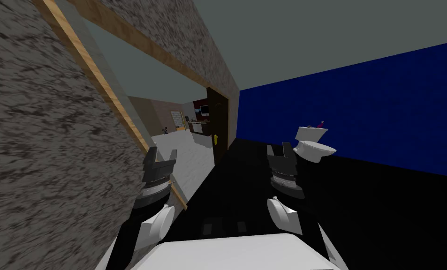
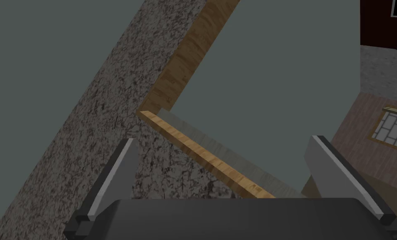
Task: Push the door open
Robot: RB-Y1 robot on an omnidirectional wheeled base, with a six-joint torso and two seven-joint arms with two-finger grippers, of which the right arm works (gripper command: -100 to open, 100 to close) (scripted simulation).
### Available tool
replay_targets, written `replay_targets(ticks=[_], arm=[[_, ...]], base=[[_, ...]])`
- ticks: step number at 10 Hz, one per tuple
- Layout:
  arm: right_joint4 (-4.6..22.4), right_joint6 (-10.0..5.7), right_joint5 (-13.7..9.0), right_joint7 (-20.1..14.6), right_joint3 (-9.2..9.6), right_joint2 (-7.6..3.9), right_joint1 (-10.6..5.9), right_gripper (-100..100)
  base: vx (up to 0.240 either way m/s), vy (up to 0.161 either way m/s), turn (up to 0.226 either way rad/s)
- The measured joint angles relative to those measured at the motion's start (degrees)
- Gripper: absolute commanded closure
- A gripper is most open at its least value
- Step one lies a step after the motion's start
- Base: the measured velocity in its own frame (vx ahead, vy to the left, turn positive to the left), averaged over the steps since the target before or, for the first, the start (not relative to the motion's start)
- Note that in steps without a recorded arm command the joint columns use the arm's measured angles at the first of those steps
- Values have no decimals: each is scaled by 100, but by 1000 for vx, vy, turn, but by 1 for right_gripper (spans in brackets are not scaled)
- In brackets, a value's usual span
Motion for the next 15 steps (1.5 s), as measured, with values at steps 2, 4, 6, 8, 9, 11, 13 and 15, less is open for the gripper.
replay_targets(ticks=[2, 4, 6, 8, 9, 11, 13, 15], arm=[[185, 14, -16, -56, 182, -119, -124, -100], [411, 50, -27, -117, 406, -230, -270, -100], [565, 100, -34, -165, 598, -306, -384, -100], [839, 126, -46, -219, 793, -373, -594, -100], [983, 149, -57, -256, 908, -417, -697, -100], [1161, 216, -74, -331, 1144, -497, -824, -100], [1370, 249, -113, -425, 1328, -592, -976, -100], [1555, 302, -108, -454, 1504, -599, -1127, -100]], base=[[214, -29, -32], [196, -17, -21], [144, -25, -18], [154, -21, -32], [161, -37, -28], [161, -39, -22], [147, -15, -19], [115, -13, -25]])
